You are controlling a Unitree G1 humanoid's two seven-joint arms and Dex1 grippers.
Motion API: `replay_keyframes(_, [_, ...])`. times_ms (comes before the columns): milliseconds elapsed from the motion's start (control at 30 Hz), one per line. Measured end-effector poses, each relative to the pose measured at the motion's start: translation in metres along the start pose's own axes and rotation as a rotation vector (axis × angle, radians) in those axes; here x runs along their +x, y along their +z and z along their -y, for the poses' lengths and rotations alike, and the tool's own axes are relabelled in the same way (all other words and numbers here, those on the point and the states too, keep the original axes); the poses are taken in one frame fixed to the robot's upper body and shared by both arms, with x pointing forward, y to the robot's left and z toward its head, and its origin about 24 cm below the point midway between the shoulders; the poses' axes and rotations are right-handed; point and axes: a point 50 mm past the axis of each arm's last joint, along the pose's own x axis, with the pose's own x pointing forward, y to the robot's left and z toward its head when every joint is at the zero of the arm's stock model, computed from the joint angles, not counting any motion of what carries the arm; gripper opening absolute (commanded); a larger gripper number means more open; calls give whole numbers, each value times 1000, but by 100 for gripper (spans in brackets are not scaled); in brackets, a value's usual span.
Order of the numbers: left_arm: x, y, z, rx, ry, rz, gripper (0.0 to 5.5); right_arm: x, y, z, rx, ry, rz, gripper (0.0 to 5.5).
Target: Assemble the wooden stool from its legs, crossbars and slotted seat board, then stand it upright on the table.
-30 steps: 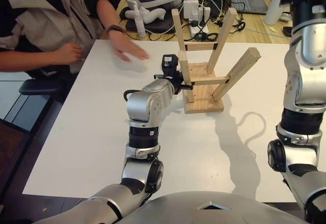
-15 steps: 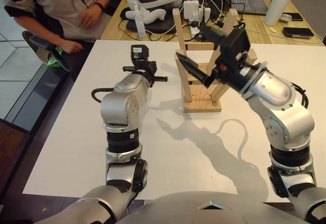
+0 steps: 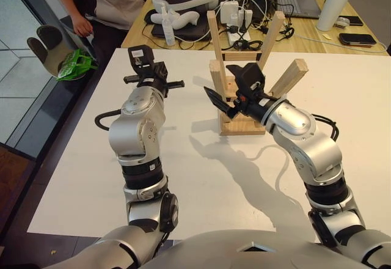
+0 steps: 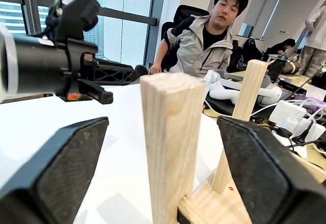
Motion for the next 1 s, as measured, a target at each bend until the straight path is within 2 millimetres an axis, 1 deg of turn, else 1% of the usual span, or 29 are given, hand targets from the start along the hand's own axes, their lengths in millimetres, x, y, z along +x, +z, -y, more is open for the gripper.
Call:
replay_keyframes(100, [0, 1, -1, -2, 9, 9, 45, 5, -7, 0, 8, -44, -45, 323])
replay_keyframes(133, [0, 0, -1, -3, 10, 9, 45, 5, -8, 2, 1, -54, -51, 297])
replay_keyframes(233, [1, 0, -1, -6, 16, 12, 45, 4, -8, 5, -15, -73, -54, 247])
replay_keyframes(333, [2, -1, 0, -11, 19, 7, 45, 3, -7, 8, -27, -91, -56, 187])
replay_keyframes(433, [2, -2, 0, -12, 19, 7, 45, 2, -7, 11, -29, -110, -56, 155])
replay_keyframes(633, [3, -2, 0, -12, 19, 2, 45, -1, -8, 17, -34, -140, -61, 117])
replay_keyframes(733, [4, -1, 1, -13, 17, 7, 45, -1, -9, 19, -11, -138, -61, 104])
replay_keyframes(800, [5, 0, 1, -13, 17, 14, 45, -1, -10, 20, 51, -115, -43, 100])
replay_keyframes(867, [5, 2, 1, -12, 17, 23, 45, -2, -8, 21, 147, -81, -9, 99])
replay_keyframes(967, [5, 3, 0, -6, 21, 26, 45, -7, -6, 30, 307, -67, 44, 99])
replay_keyframes(1000, [5, 3, -1, -6, 23, 27, 45, -8, -4, 36, 372, -86, 65, 99])
